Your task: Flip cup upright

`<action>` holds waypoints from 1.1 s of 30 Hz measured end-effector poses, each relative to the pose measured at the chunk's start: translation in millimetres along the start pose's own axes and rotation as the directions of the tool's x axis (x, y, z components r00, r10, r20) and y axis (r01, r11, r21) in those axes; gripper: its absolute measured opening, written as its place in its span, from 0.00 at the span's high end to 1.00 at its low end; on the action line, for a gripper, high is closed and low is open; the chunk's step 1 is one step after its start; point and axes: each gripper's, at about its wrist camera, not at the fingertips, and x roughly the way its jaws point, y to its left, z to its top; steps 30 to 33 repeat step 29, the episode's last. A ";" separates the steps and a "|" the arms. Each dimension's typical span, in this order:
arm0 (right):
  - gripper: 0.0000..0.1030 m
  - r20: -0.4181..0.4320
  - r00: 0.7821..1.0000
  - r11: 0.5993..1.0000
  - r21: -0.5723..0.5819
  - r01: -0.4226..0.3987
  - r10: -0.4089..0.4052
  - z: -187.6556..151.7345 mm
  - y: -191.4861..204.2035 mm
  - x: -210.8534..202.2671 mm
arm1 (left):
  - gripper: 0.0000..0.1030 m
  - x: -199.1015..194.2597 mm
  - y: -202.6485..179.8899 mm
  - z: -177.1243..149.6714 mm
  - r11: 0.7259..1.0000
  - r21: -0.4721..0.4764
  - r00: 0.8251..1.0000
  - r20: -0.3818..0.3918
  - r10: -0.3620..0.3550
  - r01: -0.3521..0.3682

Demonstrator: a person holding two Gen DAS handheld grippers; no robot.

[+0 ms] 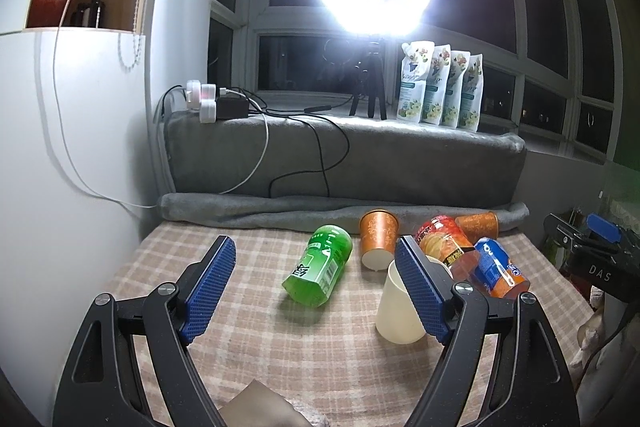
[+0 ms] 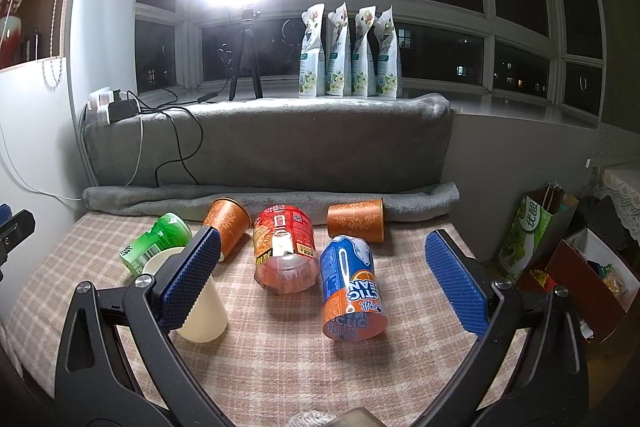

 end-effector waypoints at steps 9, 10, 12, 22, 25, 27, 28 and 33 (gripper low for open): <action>0.00 -0.001 1.000 1.000 0.000 0.000 0.000 -0.3 -0.2 0.3 | 0.20 0.2 0.6 0.0 1.000 -0.003 1.000 -0.003 -0.001 0.001; 0.00 -0.002 1.000 1.000 0.000 0.000 0.000 -0.3 -0.2 0.2 | 0.20 0.2 0.6 0.0 1.000 -0.003 1.000 -0.003 -0.001 0.001; 0.00 -0.001 1.000 1.000 0.001 0.001 -0.001 -0.5 -0.1 0.2 | 0.20 0.4 0.6 0.0 1.000 -0.003 1.000 -0.003 -0.002 0.002; 0.00 -0.002 1.000 1.000 0.000 0.000 0.000 -0.4 -0.5 0.8 | 0.20 0.2 -0.1 -0.7 1.000 -0.005 1.000 -0.005 -0.003 0.003; 0.00 -0.002 1.000 1.000 -0.001 0.000 0.000 -0.5 -0.4 0.8 | 0.20 -0.1 -1.2 -1.5 1.000 -0.003 1.000 -0.004 -0.004 0.004; 0.00 -0.003 1.000 1.000 0.000 -0.001 0.001 -0.5 -0.4 0.7 | 0.20 -1.2 -1.9 -2.2 1.000 0.000 1.000 0.009 0.002 -0.002; 0.00 -0.003 1.000 1.000 -0.001 -0.001 0.001 -0.5 -0.3 0.7 | 0.20 -1.8 -2.7 -2.9 1.000 0.005 1.000 0.014 0.005 -0.005; 0.00 -0.003 1.000 1.000 -0.001 -0.001 0.001 -1.4 0.1 0.9 | 0.20 -1.6 -2.9 -2.9 1.000 0.008 1.000 0.014 0.004 -0.005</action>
